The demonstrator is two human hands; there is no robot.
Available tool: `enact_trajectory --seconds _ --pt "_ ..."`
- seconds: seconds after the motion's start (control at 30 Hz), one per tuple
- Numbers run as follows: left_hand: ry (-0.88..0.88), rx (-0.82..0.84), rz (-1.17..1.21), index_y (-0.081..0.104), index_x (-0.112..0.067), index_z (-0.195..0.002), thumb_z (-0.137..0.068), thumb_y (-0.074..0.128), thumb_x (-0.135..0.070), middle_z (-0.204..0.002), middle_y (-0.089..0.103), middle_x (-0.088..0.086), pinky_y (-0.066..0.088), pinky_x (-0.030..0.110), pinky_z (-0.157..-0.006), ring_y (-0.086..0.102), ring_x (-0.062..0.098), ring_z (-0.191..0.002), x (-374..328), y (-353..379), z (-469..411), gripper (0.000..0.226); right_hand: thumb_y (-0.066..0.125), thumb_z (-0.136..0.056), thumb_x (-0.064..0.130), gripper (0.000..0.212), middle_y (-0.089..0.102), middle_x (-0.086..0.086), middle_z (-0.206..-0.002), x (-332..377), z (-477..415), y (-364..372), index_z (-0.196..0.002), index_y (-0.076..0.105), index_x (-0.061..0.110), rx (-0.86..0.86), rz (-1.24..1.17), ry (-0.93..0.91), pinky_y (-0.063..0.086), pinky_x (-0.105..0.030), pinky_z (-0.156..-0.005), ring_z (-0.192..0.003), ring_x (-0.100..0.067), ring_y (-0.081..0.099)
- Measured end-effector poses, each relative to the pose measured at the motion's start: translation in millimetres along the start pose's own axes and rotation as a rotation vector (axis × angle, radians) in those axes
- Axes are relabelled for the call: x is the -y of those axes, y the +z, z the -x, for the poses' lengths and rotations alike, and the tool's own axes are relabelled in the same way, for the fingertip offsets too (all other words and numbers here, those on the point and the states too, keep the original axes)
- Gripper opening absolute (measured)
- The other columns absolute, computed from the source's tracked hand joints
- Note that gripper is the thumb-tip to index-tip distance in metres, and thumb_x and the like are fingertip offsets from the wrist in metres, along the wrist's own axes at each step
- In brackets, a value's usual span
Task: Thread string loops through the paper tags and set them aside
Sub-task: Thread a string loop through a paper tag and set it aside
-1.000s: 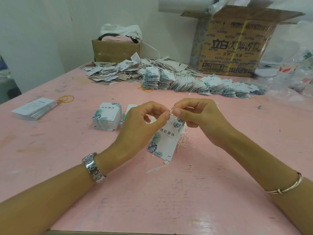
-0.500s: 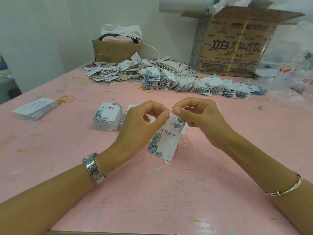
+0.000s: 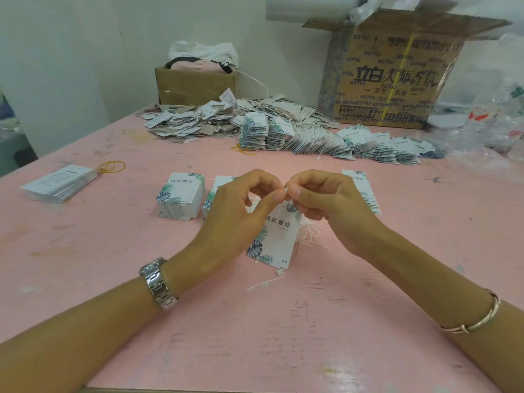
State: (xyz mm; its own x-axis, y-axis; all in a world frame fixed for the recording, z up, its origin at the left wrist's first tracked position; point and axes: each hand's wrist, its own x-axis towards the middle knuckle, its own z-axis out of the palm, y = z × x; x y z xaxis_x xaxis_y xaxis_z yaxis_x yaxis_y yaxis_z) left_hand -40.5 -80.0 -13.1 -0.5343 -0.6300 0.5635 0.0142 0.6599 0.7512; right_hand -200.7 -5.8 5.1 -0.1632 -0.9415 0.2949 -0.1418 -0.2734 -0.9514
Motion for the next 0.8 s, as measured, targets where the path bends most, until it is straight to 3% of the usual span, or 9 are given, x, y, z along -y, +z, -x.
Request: enact_trajectory --seconds 0.27,0.63,0.8 --pt "0.014 -0.033 -0.016 0.063 -0.031 -0.082 -0.09 0.07 -0.016 -0.075 0.065 -0.018 0.037 0.023 -0.072 0.056 0.0 -0.077 -2.0 -0.4 1.4 0.018 0.069 -0.076 0.02 0.019 0.051 -0.02 -0.075 0.3 2.4 4.8 -0.085 0.067 0.004 -0.031 0.02 -0.017 0.028 -0.017 -0.049 -0.052 -0.01 0.032" --pt "0.018 -0.054 -0.039 0.063 -0.028 -0.081 -0.09 0.069 -0.01 -0.072 0.064 -0.016 0.034 0.013 -0.068 0.055 -0.001 -0.073 -3.6 -0.5 3.2 0.021 0.072 -0.076 0.021 0.014 0.047 -0.022 -0.072 -4.7 2.5 6.5 -0.082 0.069 0.009 -0.039 0.025 -0.048 0.03 -0.017 -0.049 -0.052 -0.013 0.032" --pt "0.016 -0.06 -0.044 0.064 -0.024 -0.081 -0.089 0.069 -0.007 -0.071 0.064 -0.014 0.033 0.01 -0.068 0.053 -0.001 -0.072 -3.7 -0.9 3.6 0.02 0.072 -0.076 0.019 0.01 0.053 -0.008 -0.062 -8.4 2.9 7.7 -0.081 0.07 0.01 -0.037 -0.009 -0.065 0.03 -0.016 -0.047 -0.049 -0.01 0.033"
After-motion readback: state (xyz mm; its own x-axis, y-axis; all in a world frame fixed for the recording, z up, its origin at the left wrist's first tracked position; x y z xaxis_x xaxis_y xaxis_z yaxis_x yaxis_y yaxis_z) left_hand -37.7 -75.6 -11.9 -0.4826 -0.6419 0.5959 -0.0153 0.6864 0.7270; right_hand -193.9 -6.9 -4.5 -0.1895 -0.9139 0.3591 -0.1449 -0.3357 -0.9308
